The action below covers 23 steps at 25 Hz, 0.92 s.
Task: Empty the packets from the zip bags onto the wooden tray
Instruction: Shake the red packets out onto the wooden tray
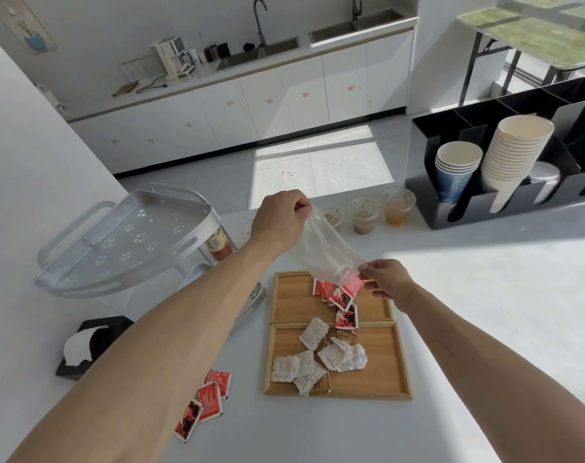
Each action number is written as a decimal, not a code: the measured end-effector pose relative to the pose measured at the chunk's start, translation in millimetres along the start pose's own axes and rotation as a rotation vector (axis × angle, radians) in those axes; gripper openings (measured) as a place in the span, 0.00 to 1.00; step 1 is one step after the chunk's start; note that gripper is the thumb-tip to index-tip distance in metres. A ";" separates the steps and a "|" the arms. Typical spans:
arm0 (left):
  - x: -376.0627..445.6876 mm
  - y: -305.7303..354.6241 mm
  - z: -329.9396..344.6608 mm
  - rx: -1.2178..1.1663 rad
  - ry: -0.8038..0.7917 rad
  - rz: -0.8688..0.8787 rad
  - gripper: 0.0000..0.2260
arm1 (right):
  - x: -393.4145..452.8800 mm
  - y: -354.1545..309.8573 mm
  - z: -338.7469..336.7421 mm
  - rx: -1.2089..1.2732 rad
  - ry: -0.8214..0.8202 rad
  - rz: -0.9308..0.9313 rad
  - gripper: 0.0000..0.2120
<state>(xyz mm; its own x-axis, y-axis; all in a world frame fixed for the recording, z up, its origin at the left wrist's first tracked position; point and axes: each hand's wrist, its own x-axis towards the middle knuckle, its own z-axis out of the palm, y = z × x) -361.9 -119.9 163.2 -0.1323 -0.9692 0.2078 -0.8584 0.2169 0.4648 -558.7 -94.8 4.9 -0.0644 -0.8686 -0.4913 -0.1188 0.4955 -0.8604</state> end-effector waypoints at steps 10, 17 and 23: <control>-90.3 -58.0 -30.3 -0.253 0.046 -0.286 0.05 | -60.5 6.3 32.9 0.004 -0.056 -0.050 0.09; -213.0 -155.0 -37.3 -0.536 0.120 -0.662 0.04 | -118.9 25.9 103.3 0.105 -0.232 -0.106 0.02; -306.0 -232.9 -44.4 -0.638 0.187 -0.915 0.05 | -162.4 61.7 191.9 0.020 -0.370 0.001 0.14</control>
<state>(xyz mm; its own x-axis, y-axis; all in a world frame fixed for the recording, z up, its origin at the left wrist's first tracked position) -99.5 131.4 29.5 0.5384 -0.7730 -0.3357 -0.1775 -0.4935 0.8515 -365.4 77.3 5.6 0.2989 -0.8099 -0.5047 -0.0989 0.4997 -0.8605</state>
